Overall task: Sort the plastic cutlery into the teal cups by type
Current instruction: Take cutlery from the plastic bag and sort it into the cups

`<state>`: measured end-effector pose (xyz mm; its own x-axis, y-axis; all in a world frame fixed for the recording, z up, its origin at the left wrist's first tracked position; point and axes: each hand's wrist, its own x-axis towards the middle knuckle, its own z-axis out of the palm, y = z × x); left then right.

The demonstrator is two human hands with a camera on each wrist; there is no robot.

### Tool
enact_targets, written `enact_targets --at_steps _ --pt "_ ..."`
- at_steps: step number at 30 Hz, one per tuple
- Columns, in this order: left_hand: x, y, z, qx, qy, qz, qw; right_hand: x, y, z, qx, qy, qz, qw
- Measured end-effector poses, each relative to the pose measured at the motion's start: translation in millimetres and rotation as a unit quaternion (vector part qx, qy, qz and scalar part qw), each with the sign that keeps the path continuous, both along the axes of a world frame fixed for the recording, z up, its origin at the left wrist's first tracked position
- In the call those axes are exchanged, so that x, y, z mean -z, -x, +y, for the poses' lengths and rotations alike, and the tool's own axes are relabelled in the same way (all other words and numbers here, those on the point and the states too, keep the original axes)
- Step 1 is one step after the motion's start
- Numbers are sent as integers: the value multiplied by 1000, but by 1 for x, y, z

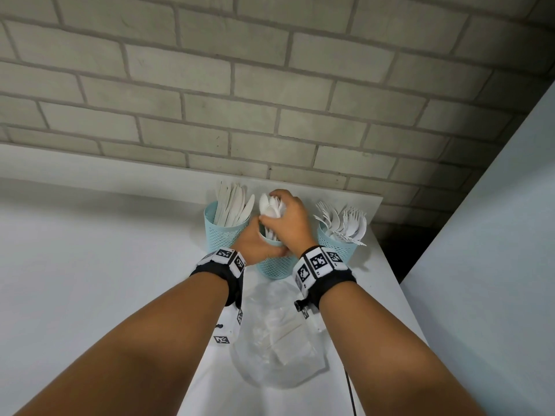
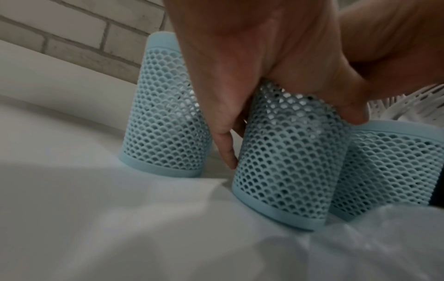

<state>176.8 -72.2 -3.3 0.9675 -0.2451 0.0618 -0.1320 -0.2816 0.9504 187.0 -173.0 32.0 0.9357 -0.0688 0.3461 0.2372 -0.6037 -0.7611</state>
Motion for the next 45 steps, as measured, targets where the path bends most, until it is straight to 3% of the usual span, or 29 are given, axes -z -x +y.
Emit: enact_targets --at_steps 5,18,23,27,28,33,38,41,45 --pt "-7 1 -5 -14 -36 -3 999 -25 -6 -12 25 -62 -63 996" --pt "-6 -11 -10 -35 -45 4 998 -27 -11 -22 -9 -27 1 1000" --pt "16 -29 -8 -34 -42 5 999 -26 -8 -14 3 -13 -76 997" --pt "7 -26 -12 -20 -72 -15 997 -13 -12 -14 -47 156 43 986" --pt "3 -22 -13 -14 -75 -18 997 -16 -13 -15 -56 160 72 983" --pt "8 -24 -13 -26 -98 -2 995 -44 -7 -26 -25 51 16 998" --pt "-25 7 -16 -19 -211 35 977 -69 14 -48 33 -3 -50 998" --pt "-38 15 -18 -2 -291 86 953 -75 20 -66 93 -47 -60 993" --pt "-57 29 -29 36 -357 77 930 -73 22 -94 209 -115 -66 969"
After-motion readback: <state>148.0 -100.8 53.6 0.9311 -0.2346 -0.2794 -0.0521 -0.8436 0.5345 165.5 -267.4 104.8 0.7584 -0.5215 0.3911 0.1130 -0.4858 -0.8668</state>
